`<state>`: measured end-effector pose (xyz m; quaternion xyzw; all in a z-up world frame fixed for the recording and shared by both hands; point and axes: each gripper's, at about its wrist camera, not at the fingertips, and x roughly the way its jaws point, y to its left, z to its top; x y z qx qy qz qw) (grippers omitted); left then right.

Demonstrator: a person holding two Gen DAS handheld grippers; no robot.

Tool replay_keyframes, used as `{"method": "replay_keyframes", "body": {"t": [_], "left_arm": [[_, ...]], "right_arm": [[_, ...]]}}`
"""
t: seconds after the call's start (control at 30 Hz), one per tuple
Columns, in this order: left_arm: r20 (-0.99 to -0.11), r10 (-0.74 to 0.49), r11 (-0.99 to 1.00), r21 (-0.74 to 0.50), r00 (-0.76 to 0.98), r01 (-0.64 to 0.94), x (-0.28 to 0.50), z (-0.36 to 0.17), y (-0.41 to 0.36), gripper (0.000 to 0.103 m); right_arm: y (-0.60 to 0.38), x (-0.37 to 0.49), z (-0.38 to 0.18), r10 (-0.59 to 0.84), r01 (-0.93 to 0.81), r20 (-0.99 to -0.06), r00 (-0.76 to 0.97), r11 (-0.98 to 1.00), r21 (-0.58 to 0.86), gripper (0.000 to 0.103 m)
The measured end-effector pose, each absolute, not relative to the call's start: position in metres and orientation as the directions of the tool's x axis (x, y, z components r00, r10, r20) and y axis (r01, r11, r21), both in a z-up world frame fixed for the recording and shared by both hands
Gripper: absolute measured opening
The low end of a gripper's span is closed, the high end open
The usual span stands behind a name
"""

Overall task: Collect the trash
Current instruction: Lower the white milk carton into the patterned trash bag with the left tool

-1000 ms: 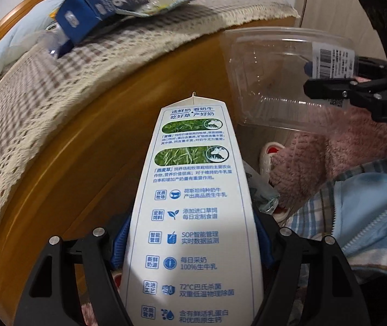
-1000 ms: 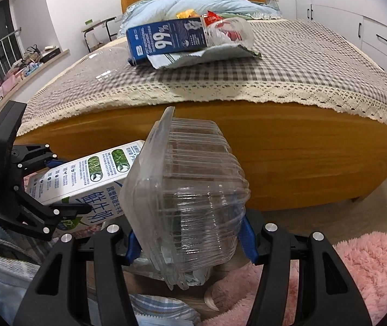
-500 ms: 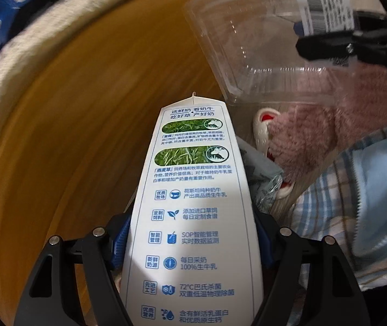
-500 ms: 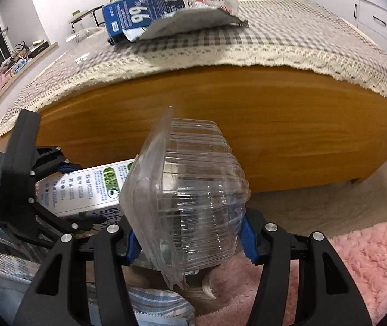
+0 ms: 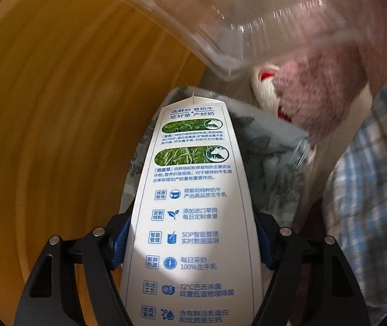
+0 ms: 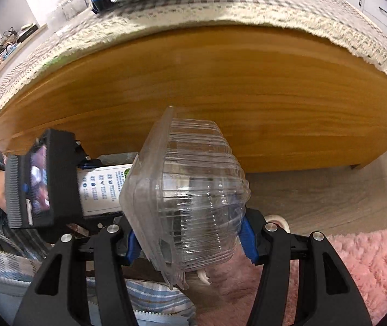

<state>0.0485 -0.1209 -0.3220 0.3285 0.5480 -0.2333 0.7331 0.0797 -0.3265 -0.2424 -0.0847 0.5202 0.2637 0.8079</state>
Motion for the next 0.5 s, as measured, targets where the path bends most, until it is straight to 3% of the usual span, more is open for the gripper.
{"method": "replay_keyframes", "body": {"t": [0.5], "left_arm": [[-0.927, 0.14, 0.424, 0.375, 0.349, 0.824, 0.048, -0.423, -0.132, 0.07]], "right_arm": [[-0.291, 0.104, -0.251, 0.294, -0.524, -0.931, 0.217, 0.84, 0.143, 0.056]]}}
